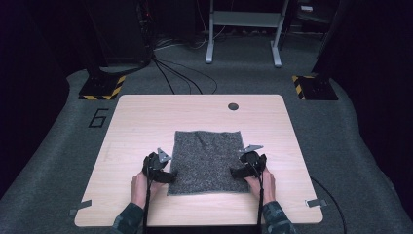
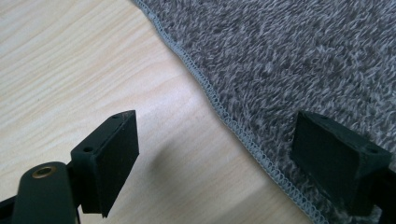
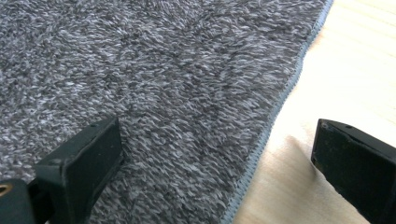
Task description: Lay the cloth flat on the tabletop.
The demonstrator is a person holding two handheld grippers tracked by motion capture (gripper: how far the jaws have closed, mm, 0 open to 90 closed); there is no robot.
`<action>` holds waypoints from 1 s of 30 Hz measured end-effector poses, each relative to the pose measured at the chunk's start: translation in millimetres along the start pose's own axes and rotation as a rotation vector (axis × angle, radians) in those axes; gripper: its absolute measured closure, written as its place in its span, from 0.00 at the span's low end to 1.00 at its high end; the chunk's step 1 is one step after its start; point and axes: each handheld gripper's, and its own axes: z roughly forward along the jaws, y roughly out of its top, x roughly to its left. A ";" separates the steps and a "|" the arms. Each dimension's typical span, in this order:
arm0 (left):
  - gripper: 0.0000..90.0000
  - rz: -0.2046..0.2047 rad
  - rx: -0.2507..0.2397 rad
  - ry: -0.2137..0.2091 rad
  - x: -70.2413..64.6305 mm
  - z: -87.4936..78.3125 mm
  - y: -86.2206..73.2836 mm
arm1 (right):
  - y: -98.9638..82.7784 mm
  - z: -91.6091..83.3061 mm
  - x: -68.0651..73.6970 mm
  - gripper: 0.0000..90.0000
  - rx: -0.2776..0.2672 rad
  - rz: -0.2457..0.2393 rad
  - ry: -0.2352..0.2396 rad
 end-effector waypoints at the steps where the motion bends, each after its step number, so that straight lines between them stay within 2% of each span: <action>1: 0.16 0.000 0.002 0.005 0.3 -0.6 -0.7 | -0.8 -0.4 0.5 0.02 -0.004 -0.004 0.001; 13: 0.16 -0.018 -0.004 -0.003 -1.7 -5.9 -8.4 | -11.2 -6.7 5.7 0.02 -0.017 -0.004 0.009; 17: 0.16 -0.009 0.006 -0.018 -4.0 -8.5 -9.5 | -13.8 -9.6 6.7 0.02 -0.013 -0.015 0.007; 22: 0.16 -0.012 -0.007 -0.021 -7.9 -8.6 -10.8 | -18.7 -12.7 5.7 0.02 -0.021 -0.019 0.008; 27: 0.16 -0.029 -0.008 -0.043 -5.5 -7.8 -11.0 | -21.8 -14.4 6.2 0.02 -0.031 -0.021 0.008; 30: 0.11 -0.062 -0.030 -0.056 -1.6 -10.5 -11.9 | -23.7 -15.2 3.9 0.00 -0.045 -0.010 0.025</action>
